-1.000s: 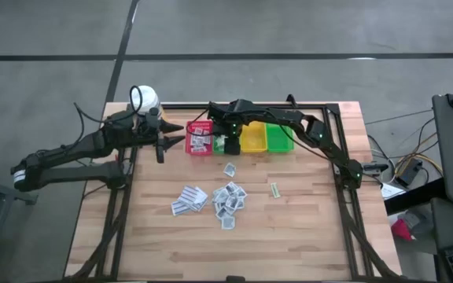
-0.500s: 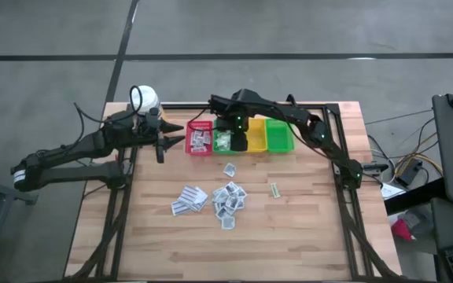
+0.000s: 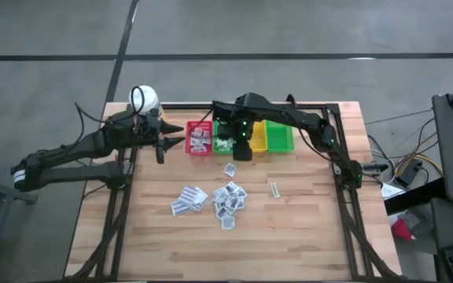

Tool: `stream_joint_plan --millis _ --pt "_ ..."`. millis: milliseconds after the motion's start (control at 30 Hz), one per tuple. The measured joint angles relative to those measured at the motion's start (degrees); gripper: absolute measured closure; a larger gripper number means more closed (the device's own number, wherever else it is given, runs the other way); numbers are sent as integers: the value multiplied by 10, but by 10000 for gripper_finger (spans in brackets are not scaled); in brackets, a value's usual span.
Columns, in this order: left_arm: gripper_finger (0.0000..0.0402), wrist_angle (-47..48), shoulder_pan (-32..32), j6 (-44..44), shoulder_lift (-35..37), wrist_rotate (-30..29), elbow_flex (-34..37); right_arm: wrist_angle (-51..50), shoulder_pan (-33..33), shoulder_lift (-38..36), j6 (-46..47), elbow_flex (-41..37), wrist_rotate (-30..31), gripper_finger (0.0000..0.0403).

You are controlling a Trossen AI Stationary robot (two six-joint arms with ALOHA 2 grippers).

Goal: Pick & Place First Aid Supplies
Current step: Put the green bandage into the left green bin

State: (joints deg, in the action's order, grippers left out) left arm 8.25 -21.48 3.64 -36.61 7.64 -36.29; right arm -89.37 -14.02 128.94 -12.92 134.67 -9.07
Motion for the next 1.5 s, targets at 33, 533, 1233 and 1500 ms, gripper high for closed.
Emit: stream_joint_plan --millis 33,533,1233,1500 --pt "227 0 0 0 0 0 0 -4 6 -1 -5 0 0 248" --pt "227 14 0 -2 0 0 0 69 44 -24 2 -152 -63 248" --pt "227 17 0 -1 0 0 0 329 80 -353 253 -627 -60 248" --pt "227 16 0 0 0 0 0 362 89 -401 361 -730 -60 248"
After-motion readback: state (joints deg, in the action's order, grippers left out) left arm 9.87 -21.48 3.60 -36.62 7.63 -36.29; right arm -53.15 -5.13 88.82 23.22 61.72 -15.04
